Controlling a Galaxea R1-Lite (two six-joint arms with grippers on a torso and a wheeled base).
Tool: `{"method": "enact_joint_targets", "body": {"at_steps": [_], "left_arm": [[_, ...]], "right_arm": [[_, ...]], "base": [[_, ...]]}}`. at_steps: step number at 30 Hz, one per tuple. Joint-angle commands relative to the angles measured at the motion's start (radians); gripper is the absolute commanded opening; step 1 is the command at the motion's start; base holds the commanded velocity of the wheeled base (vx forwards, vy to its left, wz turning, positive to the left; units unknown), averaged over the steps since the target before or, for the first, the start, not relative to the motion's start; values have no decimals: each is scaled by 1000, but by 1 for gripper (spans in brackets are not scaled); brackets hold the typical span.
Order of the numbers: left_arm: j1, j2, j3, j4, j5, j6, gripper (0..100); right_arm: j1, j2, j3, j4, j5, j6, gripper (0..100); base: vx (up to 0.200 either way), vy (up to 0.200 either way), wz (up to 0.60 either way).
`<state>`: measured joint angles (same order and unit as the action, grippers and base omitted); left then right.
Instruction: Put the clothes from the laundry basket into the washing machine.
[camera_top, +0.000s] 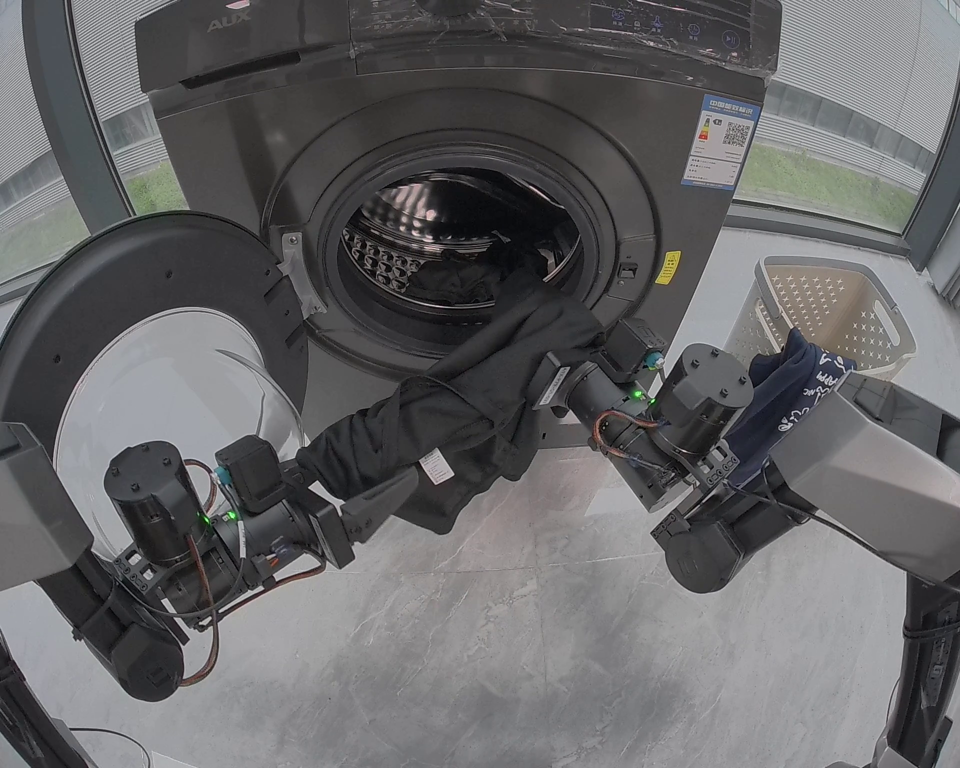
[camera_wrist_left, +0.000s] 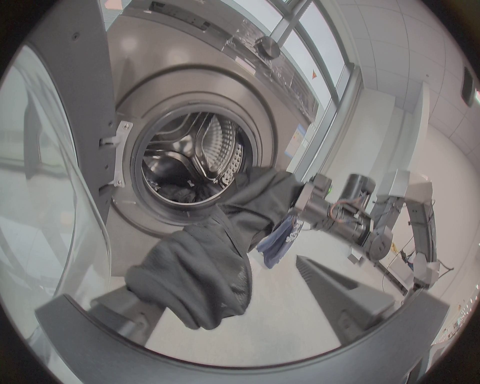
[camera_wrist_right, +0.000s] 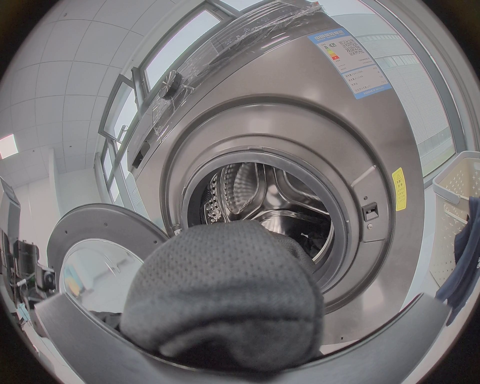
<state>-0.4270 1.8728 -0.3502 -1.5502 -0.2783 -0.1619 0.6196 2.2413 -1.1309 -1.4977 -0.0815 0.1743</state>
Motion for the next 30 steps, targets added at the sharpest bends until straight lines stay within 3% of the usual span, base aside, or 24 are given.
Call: {"method": "enact_joint_targets", "body": {"at_steps": [1, 2, 3, 9, 12, 15, 24, 26, 30], "left_arm": [[-6, 55, 27, -1, -2, 28, 100], [-6, 55, 27, -1, -2, 28, 100], [-2, 71, 57, -1, -12, 64, 100], [-6, 121, 163, -1, -65, 179, 100], [-6, 126, 162, -1, -65, 200, 100], [-16, 106, 137, -1, -65, 202, 100], [-137, 137, -61, -1, -50, 160, 100], [-144, 164, -96, -1, -50, 142, 100], [-134, 247, -161, -2, -35, 140, 100]], "right_arm": [[0, -6, -10, 0, 0, 1, 0], [0, -6, -10, 0, 0, 1, 0], [2, -6, -20, 2, 0, 1, 0], [6, -6, -23, 2, 0, 2, 0], [12, -9, -21, 0, -1, 2, 0], [28, -23, -7, 0, -1, 5, 0], [103, -23, 34, 0, -1, 1, 0], [111, -12, 31, 0, -1, 1, 0], [138, -5, 33, 0, -1, -1, 0]], "base": [[0, 0, 0], [0, 0, 0], [0, 0, 0], [0, 0, 0], [0, 0, 0], [0, 0, 0], [0, 0, 0], [0, 0, 0], [0, 0, 0]]}}
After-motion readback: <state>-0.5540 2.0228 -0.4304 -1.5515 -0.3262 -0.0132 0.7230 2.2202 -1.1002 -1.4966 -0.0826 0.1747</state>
